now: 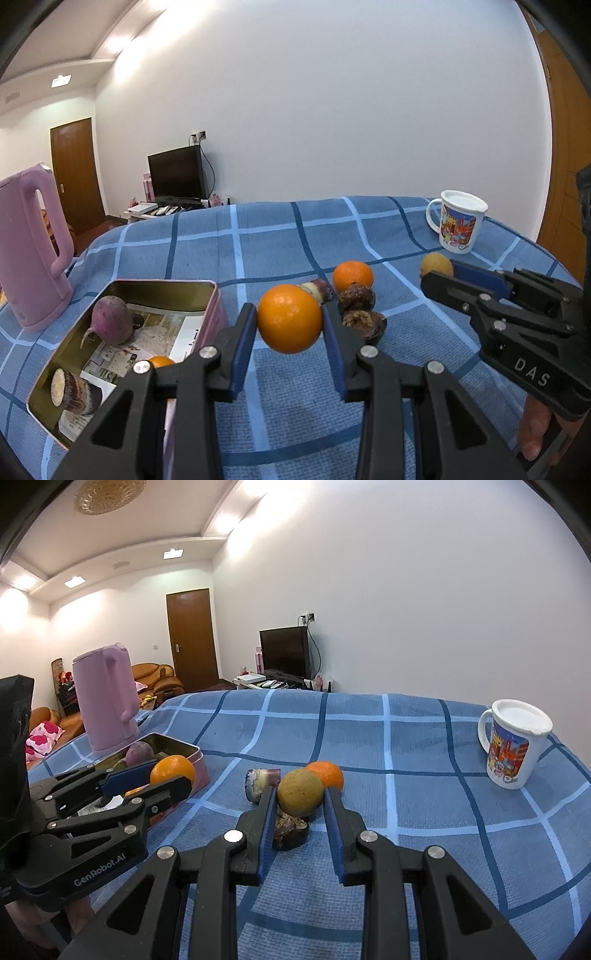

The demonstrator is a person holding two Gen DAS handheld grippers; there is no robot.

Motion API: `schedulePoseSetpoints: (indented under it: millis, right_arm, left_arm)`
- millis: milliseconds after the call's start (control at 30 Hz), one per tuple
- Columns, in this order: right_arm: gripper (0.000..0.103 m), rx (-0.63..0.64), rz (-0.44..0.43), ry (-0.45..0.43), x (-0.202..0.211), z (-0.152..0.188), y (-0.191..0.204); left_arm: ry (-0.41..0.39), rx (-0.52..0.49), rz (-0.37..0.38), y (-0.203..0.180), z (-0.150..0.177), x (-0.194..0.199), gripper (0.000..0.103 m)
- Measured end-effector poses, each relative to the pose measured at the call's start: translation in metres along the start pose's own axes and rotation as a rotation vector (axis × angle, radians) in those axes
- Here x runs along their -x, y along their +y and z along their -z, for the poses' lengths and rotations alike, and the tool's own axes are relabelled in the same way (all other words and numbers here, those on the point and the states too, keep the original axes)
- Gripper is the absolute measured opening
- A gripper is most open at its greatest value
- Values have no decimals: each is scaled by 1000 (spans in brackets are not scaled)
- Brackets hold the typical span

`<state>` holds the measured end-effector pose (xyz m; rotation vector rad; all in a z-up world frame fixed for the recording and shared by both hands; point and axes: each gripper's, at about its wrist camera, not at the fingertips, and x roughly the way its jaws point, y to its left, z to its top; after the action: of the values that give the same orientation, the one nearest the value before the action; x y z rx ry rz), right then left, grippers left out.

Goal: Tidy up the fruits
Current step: 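Lift the orange with the left gripper while the right gripper lifts the yellow fruit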

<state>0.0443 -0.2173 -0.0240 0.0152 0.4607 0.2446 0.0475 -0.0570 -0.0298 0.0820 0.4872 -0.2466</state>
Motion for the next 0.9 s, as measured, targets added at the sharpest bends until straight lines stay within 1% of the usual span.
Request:
schedulePoseSetpoints:
  millis: [233, 467, 733, 900]
  right_arm:
    - [28, 4, -1, -19, 4, 1, 1]
    - [28, 22, 4, -54, 11, 2, 5]
    - [28, 53, 17, -125, 24, 3, 12]
    - [28, 57, 14, -131, 25, 2, 14]
  left_arm:
    - [-19, -6, 2, -1, 0, 4, 38]
    - [-58, -26, -10, -4, 0, 13, 38]
    - [-93, -49, -25, -9, 0, 19, 38]
    - [-110, -48, -29, -9, 2, 22, 38]
